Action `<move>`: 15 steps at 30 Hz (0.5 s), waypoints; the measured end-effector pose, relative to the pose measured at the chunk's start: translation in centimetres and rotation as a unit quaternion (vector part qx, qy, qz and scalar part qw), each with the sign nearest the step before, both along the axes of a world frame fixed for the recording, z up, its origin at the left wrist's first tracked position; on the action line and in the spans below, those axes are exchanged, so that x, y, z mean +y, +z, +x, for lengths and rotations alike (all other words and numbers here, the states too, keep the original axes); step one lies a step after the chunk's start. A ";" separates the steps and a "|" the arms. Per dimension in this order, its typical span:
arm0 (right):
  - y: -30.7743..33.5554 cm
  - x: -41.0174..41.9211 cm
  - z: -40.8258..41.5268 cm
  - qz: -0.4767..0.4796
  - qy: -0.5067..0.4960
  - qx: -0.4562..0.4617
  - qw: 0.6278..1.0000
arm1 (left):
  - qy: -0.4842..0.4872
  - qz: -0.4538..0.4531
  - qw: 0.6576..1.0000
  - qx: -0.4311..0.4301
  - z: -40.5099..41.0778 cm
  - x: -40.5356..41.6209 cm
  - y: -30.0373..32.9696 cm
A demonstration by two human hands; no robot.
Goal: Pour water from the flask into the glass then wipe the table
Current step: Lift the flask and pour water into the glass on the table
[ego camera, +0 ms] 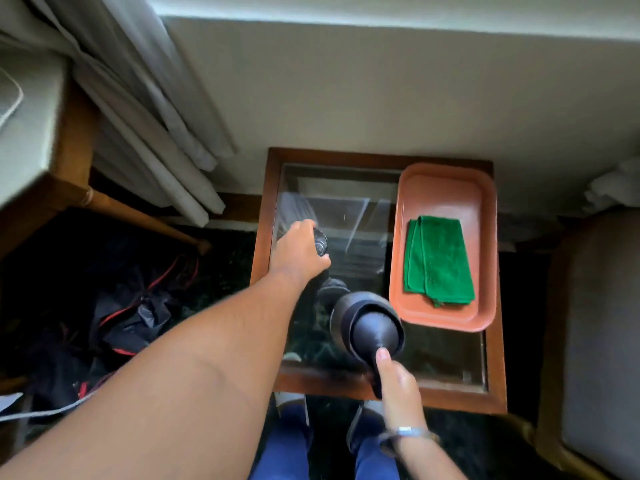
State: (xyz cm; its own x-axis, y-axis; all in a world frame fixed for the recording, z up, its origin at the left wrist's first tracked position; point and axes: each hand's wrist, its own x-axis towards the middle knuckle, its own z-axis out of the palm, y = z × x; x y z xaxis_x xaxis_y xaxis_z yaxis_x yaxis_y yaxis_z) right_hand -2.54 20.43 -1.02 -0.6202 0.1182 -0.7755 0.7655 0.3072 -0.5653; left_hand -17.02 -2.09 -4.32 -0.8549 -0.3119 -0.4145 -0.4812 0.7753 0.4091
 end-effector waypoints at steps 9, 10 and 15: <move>-0.9 0.7 -1.5 -0.001 0.035 -0.012 0.999 | 0.002 -0.040 0.999 0.031 -7.3 -1.1 -2.8; -1.1 0.7 -1.5 -0.003 0.035 -0.012 0.999 | -0.001 -0.043 0.998 0.036 -7.5 -1.3 -3.2; -0.1 -0.1 -1.4 -0.007 0.030 0.016 0.999 | -0.002 -0.047 0.998 0.036 -6.7 -1.9 -3.1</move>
State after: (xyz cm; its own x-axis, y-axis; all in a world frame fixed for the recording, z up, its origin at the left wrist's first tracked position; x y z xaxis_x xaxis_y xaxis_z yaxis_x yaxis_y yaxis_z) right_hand -3.97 20.33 -1.16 -0.6499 0.0689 -0.7569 0.7277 0.3437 -0.5935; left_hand -23.73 -3.96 -7.46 -0.8828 -0.3435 -0.3205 -0.4502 0.8136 0.3680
